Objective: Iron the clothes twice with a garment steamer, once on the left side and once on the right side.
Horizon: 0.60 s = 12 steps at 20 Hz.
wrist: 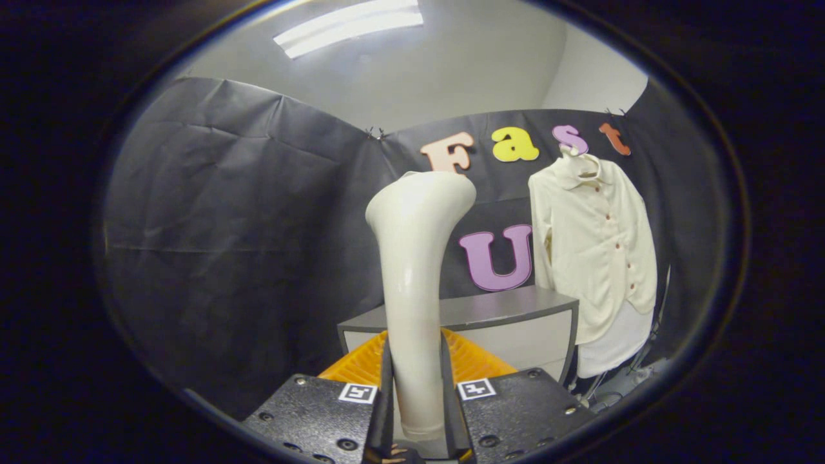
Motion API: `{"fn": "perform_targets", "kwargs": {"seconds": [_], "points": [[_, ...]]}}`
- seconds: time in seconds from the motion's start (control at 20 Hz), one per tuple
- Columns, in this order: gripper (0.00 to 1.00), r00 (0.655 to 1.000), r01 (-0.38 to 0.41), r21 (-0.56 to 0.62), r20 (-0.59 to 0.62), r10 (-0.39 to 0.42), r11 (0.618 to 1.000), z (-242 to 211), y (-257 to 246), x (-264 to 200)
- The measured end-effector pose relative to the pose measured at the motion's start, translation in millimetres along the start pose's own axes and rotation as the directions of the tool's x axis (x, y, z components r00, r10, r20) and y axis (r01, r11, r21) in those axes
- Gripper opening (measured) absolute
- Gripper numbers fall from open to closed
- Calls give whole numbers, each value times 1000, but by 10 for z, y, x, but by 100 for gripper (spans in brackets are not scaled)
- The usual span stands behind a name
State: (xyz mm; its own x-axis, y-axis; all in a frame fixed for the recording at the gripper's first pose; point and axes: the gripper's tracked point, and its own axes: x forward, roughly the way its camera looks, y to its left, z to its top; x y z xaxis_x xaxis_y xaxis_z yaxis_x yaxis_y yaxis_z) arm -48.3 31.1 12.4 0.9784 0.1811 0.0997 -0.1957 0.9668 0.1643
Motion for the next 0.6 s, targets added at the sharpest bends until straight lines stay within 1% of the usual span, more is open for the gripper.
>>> {"fn": "perform_targets", "kwargs": {"seconds": [0.15, 0.35, 0.6], "points": [[31, 999, 33, 7, -10, -33, 999, -18, -78, -104], [31, 994, 111, -24, 4, -111, 994, -24, -343, -177], [31, 991, 133, -2, -5, -133, 991, -65, -462, -248]]}}
